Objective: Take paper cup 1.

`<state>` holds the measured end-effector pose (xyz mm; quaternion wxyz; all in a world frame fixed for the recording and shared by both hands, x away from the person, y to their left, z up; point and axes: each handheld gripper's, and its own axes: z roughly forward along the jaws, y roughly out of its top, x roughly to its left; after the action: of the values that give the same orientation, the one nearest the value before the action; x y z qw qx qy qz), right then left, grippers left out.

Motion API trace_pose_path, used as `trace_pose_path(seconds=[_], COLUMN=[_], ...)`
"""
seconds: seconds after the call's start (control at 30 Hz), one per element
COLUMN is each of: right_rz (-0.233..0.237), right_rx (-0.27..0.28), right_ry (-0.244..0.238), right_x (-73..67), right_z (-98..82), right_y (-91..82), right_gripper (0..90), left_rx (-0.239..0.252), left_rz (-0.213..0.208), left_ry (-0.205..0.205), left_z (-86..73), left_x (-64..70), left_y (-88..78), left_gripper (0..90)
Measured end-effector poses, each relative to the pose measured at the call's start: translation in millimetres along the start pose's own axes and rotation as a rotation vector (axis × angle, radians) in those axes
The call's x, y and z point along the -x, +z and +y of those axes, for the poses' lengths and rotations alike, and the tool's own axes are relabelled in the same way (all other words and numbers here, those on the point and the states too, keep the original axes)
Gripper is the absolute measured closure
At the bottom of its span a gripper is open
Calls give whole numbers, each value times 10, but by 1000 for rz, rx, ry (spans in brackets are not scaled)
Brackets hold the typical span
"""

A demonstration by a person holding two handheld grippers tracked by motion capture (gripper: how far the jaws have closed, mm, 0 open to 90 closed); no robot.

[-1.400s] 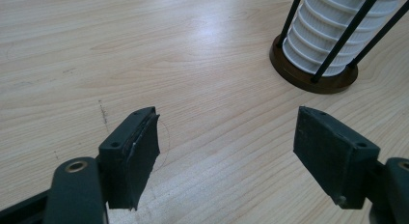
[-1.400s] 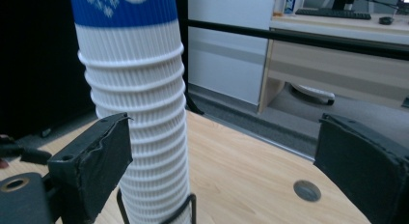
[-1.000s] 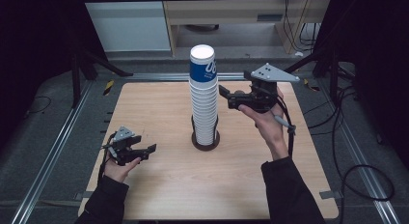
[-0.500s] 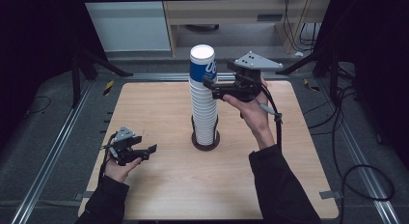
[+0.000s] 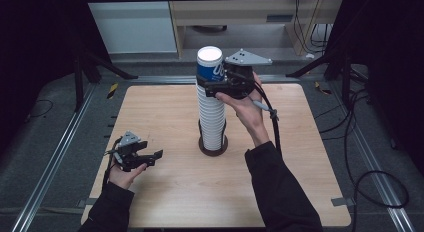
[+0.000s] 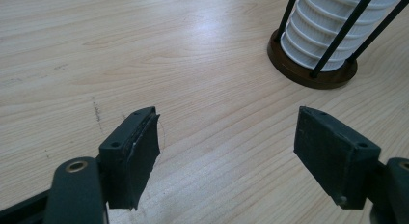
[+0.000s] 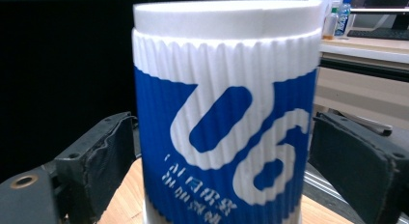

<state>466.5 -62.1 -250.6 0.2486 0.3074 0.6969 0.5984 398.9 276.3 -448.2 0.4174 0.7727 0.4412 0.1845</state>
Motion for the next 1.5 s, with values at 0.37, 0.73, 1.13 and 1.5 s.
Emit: trace_pose_path(seconds=[0.37, 0.73, 1.13, 1.5], right_rz=[-3, -5, -6, -8], right_rx=[-10, 8, 27, 58], right_ry=[10, -2, -12, -16], right_x=[1, -8, 5, 5], right_z=[-39, 62, 276, 414], right_y=[120, 69, 28, -5], right_gripper=[170, 200, 206, 205], left_rx=[-8, -8, -7, -6], left_rz=[-3, -1, -1, -1], left_ry=[2, -2, -5, -6], left_z=[-7, -7, -7, -7], left_x=[4, 0, -2, -4], left_y=[16, 14, 8, 5], left_gripper=[233, 234, 235, 234])
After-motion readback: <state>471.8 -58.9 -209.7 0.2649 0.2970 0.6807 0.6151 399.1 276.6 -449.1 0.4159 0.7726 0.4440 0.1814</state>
